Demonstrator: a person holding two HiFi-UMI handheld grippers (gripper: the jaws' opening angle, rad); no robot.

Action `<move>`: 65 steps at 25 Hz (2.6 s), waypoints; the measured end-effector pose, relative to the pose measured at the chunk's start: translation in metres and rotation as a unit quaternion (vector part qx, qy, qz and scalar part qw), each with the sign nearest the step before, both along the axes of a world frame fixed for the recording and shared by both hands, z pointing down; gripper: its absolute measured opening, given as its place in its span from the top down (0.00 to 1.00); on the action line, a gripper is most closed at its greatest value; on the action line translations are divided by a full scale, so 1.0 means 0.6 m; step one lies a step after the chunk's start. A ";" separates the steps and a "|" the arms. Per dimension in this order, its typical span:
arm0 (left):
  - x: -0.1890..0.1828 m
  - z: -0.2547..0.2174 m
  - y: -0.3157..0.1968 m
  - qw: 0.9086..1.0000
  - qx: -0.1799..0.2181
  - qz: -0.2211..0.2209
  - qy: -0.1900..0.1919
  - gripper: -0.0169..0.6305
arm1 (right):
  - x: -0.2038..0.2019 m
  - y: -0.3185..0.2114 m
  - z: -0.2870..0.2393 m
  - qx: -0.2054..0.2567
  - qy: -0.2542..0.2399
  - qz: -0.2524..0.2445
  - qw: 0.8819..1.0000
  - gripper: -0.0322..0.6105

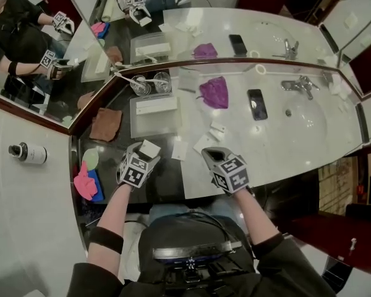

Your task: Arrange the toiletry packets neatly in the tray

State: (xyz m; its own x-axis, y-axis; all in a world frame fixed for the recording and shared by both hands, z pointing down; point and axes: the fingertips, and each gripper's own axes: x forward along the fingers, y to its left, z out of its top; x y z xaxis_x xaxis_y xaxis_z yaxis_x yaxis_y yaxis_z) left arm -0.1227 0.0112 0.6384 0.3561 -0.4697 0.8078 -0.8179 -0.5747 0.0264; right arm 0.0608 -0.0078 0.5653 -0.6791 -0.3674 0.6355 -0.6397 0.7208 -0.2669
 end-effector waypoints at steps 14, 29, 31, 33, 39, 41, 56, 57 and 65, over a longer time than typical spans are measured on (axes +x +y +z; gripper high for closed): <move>0.014 0.120 0.018 0.997 -0.079 -0.011 0.017 0.45 | 0.048 0.051 0.038 -0.024 0.016 0.024 0.999 0.94; 0.010 0.160 -0.001 0.998 -0.065 -0.015 0.009 0.32 | 0.082 0.063 0.057 -0.034 0.023 0.045 0.998 0.94; 0.010 0.157 -0.002 0.998 -0.062 -0.015 0.008 0.32 | 0.081 0.062 0.057 -0.034 0.023 0.045 0.998 0.94; 0.010 0.149 -0.004 0.998 -0.058 -0.015 0.006 0.32 | 0.080 0.058 0.057 -0.034 0.021 0.045 0.998 0.94; 0.007 0.084 -0.009 0.999 -0.020 -0.038 0.013 0.33 | 0.066 0.046 0.042 -0.030 0.011 0.039 0.999 0.94; 0.005 0.045 -0.011 0.999 0.001 -0.049 0.018 0.37 | 0.056 0.036 0.028 -0.025 0.005 0.034 0.999 0.94; -0.055 -0.173 0.015 0.977 0.127 -0.148 0.085 0.97 | -0.059 -0.031 -0.023 0.023 -0.020 -0.039 0.999 0.94; -0.060 -0.181 0.019 0.975 0.130 -0.156 0.093 0.97 | -0.066 -0.032 -0.024 0.024 -0.020 -0.044 0.999 0.94; -0.101 -0.225 0.043 0.950 0.123 -0.223 0.183 0.97 | -0.107 -0.026 -0.036 0.028 -0.024 -0.056 0.998 0.94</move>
